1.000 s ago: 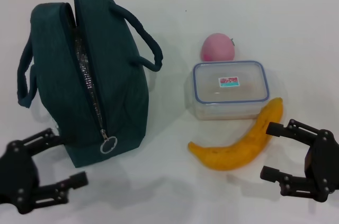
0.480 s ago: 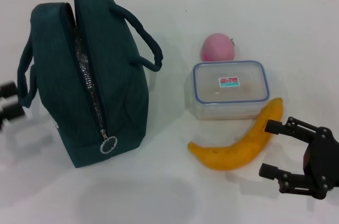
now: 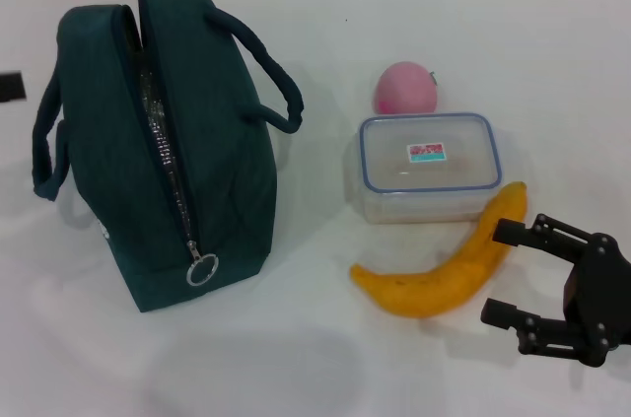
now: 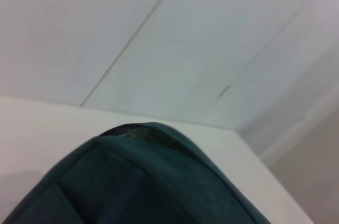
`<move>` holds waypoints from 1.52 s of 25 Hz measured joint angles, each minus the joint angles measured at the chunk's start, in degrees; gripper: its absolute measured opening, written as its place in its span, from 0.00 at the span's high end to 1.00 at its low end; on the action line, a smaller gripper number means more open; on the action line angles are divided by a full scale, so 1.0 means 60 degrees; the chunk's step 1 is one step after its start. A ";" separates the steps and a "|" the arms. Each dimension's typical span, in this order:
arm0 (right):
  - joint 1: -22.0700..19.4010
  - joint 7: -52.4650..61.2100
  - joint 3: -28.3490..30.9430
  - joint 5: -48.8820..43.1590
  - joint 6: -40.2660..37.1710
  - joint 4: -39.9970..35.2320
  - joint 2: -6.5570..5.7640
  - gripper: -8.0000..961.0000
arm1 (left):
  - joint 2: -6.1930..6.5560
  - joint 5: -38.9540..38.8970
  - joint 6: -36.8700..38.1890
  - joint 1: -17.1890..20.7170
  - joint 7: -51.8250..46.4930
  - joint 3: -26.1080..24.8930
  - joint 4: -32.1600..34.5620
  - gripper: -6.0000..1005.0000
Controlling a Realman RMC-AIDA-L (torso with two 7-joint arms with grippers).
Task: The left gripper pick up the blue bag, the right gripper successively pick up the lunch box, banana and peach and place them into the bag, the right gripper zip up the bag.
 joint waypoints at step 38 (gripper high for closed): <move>0.0008 0.0015 0.0016 0.0087 -0.0078 0.0021 0.0000 0.15 | -0.0210 0.3157 -0.0929 -0.2286 -0.3073 0.1611 0.0601 0.26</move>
